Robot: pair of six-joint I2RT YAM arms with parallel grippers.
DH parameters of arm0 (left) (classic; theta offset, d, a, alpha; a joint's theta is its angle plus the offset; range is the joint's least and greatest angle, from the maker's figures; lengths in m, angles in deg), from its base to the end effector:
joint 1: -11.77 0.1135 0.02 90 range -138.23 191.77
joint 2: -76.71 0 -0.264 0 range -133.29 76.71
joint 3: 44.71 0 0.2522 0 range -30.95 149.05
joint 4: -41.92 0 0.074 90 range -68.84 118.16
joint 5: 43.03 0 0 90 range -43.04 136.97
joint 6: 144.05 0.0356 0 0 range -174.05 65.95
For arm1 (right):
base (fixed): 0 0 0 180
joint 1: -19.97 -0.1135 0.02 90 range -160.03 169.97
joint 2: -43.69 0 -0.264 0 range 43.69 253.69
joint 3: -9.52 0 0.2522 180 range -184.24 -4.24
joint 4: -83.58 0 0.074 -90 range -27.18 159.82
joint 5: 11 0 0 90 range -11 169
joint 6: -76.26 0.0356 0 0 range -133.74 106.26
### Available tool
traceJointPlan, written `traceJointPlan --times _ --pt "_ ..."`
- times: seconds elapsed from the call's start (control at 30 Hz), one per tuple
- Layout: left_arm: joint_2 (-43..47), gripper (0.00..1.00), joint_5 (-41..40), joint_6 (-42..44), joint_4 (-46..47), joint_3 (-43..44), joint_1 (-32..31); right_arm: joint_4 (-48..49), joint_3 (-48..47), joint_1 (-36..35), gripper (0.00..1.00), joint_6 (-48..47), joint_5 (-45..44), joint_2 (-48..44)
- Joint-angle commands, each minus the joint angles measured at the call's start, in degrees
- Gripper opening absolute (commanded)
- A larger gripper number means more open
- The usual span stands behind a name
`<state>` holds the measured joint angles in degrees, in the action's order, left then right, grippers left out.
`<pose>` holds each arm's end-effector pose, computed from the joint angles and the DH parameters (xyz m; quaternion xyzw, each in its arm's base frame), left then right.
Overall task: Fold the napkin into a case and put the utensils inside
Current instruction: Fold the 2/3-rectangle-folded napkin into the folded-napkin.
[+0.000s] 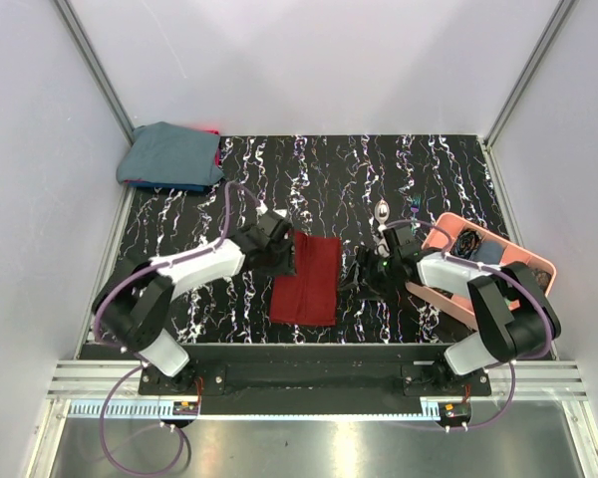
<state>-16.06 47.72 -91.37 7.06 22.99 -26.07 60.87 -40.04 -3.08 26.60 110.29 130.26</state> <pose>0.2494 -0.1943 0.1755 0.0061 0.9657 -0.1632 0.2017 0.2304 0.1181 0.1350 0.0701 0.9296 0.3536 0.0772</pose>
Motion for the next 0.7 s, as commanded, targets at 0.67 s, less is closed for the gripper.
traceJointPlan --times 0.67 --pt "-18.49 0.50 -30.72 -8.38 -17.48 24.81 -35.54 -9.95 -0.60 8.63 0.77 -3.51 -6.94 -11.33"
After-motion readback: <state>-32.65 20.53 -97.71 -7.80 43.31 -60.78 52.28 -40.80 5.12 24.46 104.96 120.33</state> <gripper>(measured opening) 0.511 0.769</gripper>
